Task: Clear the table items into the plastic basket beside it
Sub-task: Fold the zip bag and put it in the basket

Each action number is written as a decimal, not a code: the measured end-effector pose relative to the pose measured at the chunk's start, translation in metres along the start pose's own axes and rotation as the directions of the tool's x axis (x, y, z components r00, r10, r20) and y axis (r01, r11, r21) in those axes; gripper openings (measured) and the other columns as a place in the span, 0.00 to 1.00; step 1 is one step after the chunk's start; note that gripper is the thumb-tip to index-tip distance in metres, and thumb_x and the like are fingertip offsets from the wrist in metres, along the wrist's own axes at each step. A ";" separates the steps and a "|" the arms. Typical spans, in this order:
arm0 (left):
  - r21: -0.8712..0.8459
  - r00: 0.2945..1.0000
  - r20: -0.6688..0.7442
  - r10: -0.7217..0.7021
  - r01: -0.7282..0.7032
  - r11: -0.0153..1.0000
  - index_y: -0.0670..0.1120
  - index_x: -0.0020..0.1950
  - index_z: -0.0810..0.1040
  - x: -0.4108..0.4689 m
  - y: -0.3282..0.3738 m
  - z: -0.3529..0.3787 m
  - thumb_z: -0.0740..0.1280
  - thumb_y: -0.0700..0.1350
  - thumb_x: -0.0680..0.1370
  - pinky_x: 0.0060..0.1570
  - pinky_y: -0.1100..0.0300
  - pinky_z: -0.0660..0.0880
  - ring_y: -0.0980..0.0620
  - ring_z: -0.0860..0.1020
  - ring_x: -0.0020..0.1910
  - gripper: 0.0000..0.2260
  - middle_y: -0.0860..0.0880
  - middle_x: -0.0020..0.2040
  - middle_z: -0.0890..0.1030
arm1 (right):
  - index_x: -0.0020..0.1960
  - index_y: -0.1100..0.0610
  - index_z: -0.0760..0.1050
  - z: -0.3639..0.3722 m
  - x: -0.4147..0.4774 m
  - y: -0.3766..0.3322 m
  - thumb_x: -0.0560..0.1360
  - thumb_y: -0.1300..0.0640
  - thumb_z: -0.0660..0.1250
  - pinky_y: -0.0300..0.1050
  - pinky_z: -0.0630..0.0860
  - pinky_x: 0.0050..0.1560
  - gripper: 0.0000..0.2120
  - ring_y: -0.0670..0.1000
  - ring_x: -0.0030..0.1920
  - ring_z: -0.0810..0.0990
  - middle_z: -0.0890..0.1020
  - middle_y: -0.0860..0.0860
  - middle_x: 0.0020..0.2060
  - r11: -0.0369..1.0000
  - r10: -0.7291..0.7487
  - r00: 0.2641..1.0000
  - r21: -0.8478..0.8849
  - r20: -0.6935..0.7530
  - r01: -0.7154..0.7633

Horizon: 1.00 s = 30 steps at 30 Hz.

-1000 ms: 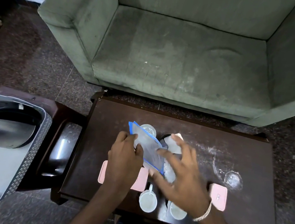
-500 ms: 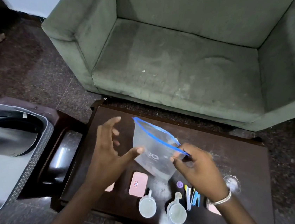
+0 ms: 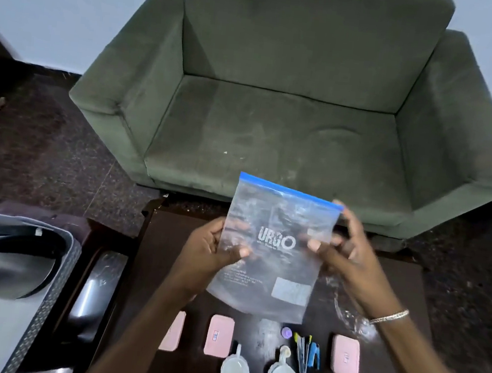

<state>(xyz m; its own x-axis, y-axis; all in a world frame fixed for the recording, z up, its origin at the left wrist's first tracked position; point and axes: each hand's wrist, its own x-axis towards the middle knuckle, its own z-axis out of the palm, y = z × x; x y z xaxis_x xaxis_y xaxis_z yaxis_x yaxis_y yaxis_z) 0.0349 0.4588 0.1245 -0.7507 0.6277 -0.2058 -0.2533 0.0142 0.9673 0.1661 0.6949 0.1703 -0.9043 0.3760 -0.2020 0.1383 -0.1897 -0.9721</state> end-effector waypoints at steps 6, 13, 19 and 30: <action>0.016 0.994 -0.108 -0.034 0.036 0.999 0.46 0.60 0.81 0.005 -0.004 0.005 0.79 0.43 0.72 0.58 0.37 0.79 0.36 0.85 0.53 0.18 0.39 0.53 0.87 | 0.80 0.43 0.57 0.021 -0.014 0.043 0.70 0.67 0.76 0.49 0.84 0.49 0.47 0.57 0.53 0.87 0.87 0.61 0.53 0.993 0.055 0.977 0.110 -0.204 -0.033; 0.021 0.981 -0.188 0.039 -0.036 0.999 0.52 0.62 0.78 0.003 -0.008 0.011 0.81 0.45 0.69 0.51 0.45 0.82 0.42 0.86 0.52 0.24 0.41 0.54 0.86 | 0.71 0.52 0.72 0.025 -0.005 0.047 0.72 0.75 0.73 0.54 0.80 0.58 0.33 0.55 0.52 0.85 0.87 0.63 0.52 0.995 0.015 0.972 0.101 -0.236 0.010; 0.140 0.973 -0.205 0.108 -0.080 0.987 0.59 0.72 0.69 0.007 -0.016 0.009 0.78 0.39 0.68 0.55 0.51 0.82 0.44 0.86 0.49 0.36 0.42 0.52 0.87 | 0.60 0.55 0.82 0.014 0.006 0.041 0.71 0.75 0.73 0.44 0.80 0.59 0.22 0.50 0.54 0.83 0.88 0.54 0.53 1.000 0.006 0.971 -0.013 -0.241 -0.010; 0.391 0.946 -0.269 0.181 -0.065 0.918 0.53 0.59 0.84 0.009 -0.011 0.016 0.78 0.33 0.72 0.54 0.55 0.80 0.52 0.84 0.45 0.21 0.53 0.45 0.86 | 0.55 0.46 0.82 0.016 0.013 0.026 0.73 0.73 0.73 0.39 0.75 0.63 0.23 0.44 0.55 0.83 0.85 0.44 0.54 0.955 -0.060 0.961 -0.295 -0.269 -0.023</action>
<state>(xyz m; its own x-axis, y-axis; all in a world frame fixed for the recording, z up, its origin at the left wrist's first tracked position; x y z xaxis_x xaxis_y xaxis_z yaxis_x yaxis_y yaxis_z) 0.0405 0.4762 0.1145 -0.9201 0.3872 -0.0595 0.0545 0.2770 0.9593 0.1515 0.6804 0.1438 -0.7690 0.6167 -0.1683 0.2721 0.0775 -0.9591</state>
